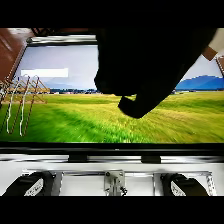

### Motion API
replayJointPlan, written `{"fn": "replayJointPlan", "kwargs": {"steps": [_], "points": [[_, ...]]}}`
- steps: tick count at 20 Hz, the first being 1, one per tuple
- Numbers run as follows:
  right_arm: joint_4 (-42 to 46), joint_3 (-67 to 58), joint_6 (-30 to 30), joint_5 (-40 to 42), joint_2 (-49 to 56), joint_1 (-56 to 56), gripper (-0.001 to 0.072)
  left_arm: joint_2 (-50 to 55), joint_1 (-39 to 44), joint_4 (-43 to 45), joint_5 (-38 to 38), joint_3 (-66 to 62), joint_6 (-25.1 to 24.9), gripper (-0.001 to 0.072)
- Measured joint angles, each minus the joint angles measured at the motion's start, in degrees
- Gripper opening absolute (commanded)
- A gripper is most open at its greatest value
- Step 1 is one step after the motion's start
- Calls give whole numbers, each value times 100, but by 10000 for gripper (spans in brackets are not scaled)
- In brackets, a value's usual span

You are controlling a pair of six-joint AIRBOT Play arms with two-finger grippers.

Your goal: Fold the shirts.

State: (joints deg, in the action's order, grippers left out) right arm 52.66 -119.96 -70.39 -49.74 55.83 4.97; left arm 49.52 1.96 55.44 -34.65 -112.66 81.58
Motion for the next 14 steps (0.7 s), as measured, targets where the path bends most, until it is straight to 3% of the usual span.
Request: {"fn": "replayJointPlan", "kwargs": {"steps": [4, 8, 10, 14], "points": [[1049, 131, -564, -37, 28, 0, 54, -216, 0, 7, -503, -214, -15, 45], [1648, 616, -822, 284, 756, 0, 53, -210, 0, -162, -968, -4, -15, 45], [1342, 717, -920, 857, 1351, 0, 53, -129, 0, -442, -1259, 278, -11, 45], [-461, 791, -1045, 2122, 2441, 0, 53, 101, 354, -933, -2090, 1300, 4, 45]]}}
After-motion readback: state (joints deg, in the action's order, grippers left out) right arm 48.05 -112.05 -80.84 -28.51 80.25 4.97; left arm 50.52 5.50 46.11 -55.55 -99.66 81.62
